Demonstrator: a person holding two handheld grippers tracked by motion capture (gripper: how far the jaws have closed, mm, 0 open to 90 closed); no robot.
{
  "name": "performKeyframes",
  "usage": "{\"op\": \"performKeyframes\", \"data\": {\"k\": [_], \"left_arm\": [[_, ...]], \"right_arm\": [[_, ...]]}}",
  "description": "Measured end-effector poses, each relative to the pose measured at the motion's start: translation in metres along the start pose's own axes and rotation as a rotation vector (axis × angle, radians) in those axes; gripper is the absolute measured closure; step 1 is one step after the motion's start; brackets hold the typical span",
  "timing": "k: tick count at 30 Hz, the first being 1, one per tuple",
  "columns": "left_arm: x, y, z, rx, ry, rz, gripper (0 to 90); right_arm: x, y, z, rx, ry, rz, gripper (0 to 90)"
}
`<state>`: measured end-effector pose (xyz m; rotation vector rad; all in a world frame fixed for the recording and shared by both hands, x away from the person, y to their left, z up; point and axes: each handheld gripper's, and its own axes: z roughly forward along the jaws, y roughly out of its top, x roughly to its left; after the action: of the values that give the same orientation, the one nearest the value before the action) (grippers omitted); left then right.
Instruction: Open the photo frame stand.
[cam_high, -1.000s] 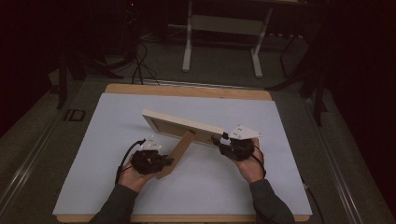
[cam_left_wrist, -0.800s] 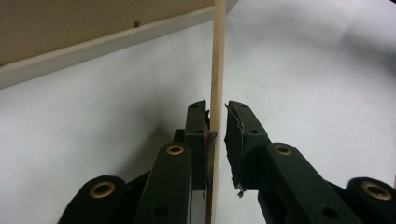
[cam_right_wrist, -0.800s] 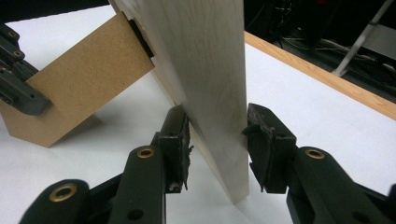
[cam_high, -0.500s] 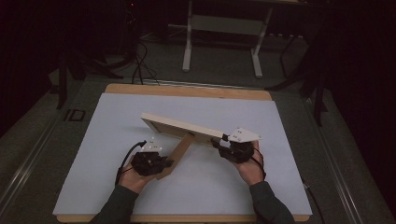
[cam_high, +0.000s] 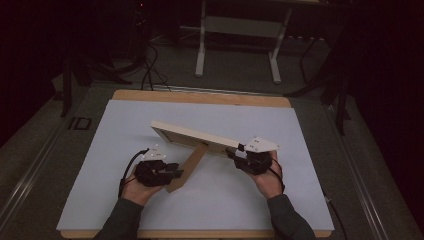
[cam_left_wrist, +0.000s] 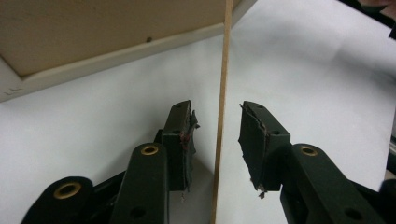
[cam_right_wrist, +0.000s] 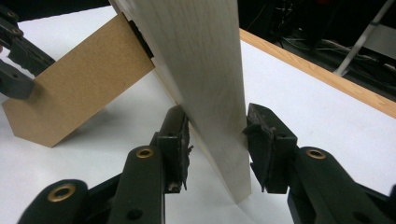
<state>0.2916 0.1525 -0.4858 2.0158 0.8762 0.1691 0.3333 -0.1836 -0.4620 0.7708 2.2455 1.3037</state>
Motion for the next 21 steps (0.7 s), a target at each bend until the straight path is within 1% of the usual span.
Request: {"op": "performKeyframes", "data": {"k": [6, 11, 18, 21], "left_arm": [[0.002, 0.002, -0.011, -0.041, 0.010, -0.001, 62.5], [0.005, 0.002, -0.018, -0.071, 0.027, -0.007, 61.9], [0.009, 0.004, -0.028, -0.110, 0.055, -0.018, 62.0], [0.010, 0.004, -0.032, -0.124, 0.063, -0.019, 62.2]], "right_arm": [[-0.001, 0.000, 0.000, -0.002, 0.006, 0.008, 59.4], [-0.002, -0.001, -0.002, -0.011, 0.025, 0.044, 57.8], [-0.005, -0.002, -0.006, -0.017, 0.042, 0.067, 56.1], [-0.006, -0.003, -0.008, -0.019, 0.045, 0.070, 55.9]]}}
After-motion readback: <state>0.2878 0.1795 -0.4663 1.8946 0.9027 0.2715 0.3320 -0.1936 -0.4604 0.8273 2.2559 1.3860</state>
